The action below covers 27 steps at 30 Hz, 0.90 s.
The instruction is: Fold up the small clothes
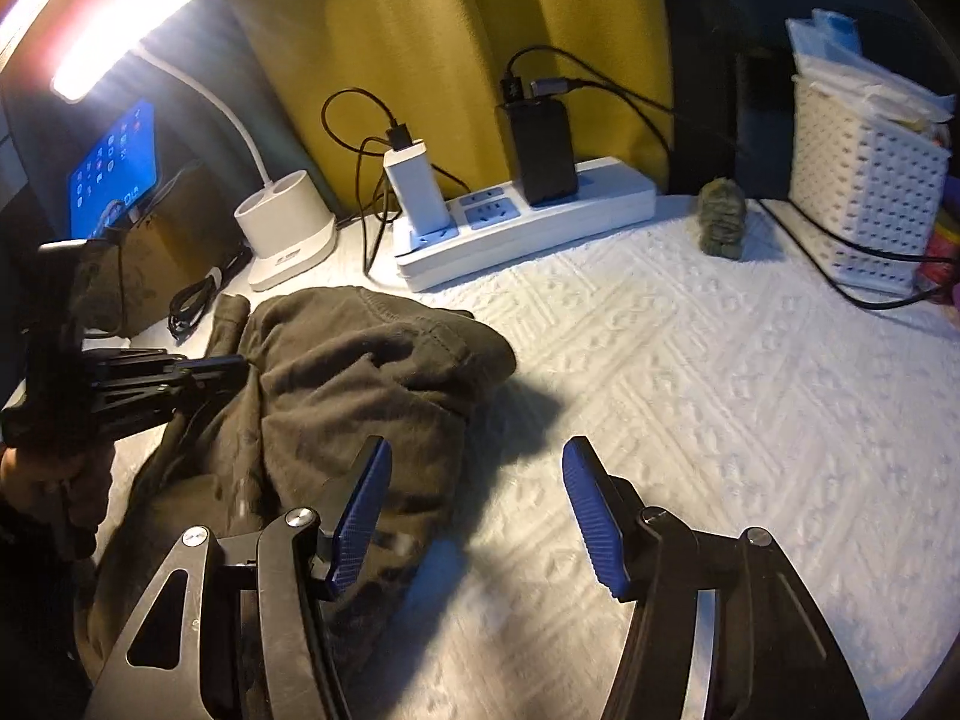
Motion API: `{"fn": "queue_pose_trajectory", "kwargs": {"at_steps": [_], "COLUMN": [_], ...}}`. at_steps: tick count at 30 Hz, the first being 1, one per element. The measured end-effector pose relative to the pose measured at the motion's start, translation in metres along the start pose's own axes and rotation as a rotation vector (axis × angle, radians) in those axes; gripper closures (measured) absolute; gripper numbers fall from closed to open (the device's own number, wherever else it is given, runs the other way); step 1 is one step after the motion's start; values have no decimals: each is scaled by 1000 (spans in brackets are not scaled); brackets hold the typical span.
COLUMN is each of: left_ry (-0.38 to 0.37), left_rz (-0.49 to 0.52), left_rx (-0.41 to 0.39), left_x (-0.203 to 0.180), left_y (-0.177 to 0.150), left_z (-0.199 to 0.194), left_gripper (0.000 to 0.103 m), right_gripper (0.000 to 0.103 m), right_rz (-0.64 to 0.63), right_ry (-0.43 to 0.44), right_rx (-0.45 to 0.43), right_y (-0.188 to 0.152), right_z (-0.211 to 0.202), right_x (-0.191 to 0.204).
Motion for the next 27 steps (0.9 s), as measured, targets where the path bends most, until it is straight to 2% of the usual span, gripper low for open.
{"fn": "queue_pose_trajectory", "kwargs": {"at_steps": [1,3,4,6,8,10,13,15,17,19,21,23,25,26,27], "left_ry": [10,42,46,40,18,8,-10,-26,-33,-57,-51,-59,-76,-88,-107], "left_rz": [-4,-7,-12,-22,-49,-70,-103,-120,-130,-141,-139,-126,-101,-88,-72], "left_rx": [-17,-36,-39,-29,-36,-20,-27,-41,-47,-52,-48,-45,-46,-47,-48], "left_x": [3,10,15,20,24,25,25,23,21,18,14,5,-7,-13,-20], "left_y": [2,3,2,0,-3,-6,-8,-12,-18,-26,-33,-41,-50,-55,-60], "left_z": [-6,-12,-13,-13,-14,-14,-24,-34,-43,-53,-59,-67,-76,-80,-84], "left_gripper": [102,102,102,102,101,101,99,88,58,53,52,52,52,52,52], "right_gripper": [43,56,58,60,68,88,90,90,90,90,89,76,16,10,10], "right_rz": [-1,-1,3,17,54,48,42,15,11,-16,-37,-56,-70,-81,-83], "right_ry": [16,34,40,78,136,159,151,101,62,2,-62,-130,-227,-274,-289], "right_rx": [2,10,17,37,53,44,2,-3,24,29,53,56,56,46,43], "right_y": [3,10,14,20,28,38,56,64,64,60,53,46,40,35,32], "right_z": [5,14,21,33,45,50,48,52,58,57,57,54,47,41,36], "right_x": [1,2,2,2,2,6,6,5,4,6,7,5,1,-4,-6]}}
Point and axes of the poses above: each gripper's, at about its wrist camera, not at the fingertips, and z roughly the way its jaws point, x to its left, y to its top, the point moved 2 cm from there along z, roughly the way its jaws point, and after that the axes turned 2 degrees about -x, right-handed, at the moved point
